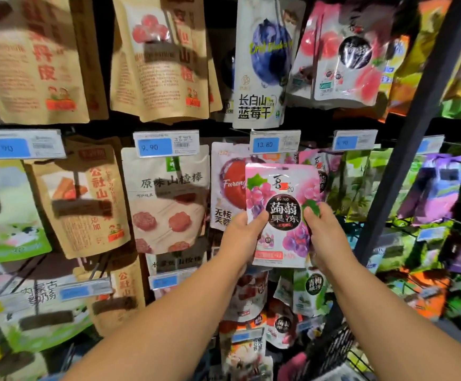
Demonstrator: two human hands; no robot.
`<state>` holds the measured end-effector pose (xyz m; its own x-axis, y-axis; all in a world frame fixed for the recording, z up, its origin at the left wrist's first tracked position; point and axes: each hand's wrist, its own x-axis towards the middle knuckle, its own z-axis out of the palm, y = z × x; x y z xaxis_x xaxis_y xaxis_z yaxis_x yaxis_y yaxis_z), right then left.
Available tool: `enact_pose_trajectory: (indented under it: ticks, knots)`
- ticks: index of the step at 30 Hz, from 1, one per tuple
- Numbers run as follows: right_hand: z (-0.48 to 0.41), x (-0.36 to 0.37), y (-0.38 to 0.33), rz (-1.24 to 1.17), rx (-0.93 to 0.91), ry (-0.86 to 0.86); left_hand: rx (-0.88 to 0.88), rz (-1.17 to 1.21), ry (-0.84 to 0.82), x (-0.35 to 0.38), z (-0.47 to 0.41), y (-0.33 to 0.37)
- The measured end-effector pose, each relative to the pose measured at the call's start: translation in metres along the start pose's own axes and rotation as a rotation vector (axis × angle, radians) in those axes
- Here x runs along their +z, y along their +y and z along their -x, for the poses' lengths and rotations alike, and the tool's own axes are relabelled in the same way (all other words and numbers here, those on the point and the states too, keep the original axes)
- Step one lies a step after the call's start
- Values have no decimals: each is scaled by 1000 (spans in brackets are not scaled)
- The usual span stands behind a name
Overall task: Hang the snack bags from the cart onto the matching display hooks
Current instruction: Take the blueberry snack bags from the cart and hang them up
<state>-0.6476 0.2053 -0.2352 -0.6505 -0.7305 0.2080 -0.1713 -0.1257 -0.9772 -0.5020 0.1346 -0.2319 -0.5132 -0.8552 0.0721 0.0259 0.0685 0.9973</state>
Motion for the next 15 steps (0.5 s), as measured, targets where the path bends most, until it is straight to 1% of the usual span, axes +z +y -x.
enact_pose_trajectory:
  ticks: [3, 5, 7, 9, 12, 15]
  knots:
    - [20, -21, 13, -61, 58, 41, -17, -103, -78, 18, 12, -13]
    - [31, -39, 30, -71, 96, 80, -63, -137, -117, 32, 20, -26]
    - [49, -58, 47, -42, 150, 141, -129, -171, -153, 49, 26, -41]
    - [69, -83, 65, -26, 193, 193, -156, -241, -218, 69, 36, -53]
    - [104, -123, 87, 92, 240, 249, -164, -347, -379, 101, 59, -71]
    - [136, -166, 115, 155, 289, 311, -163, -427, -561, 133, 80, -93]
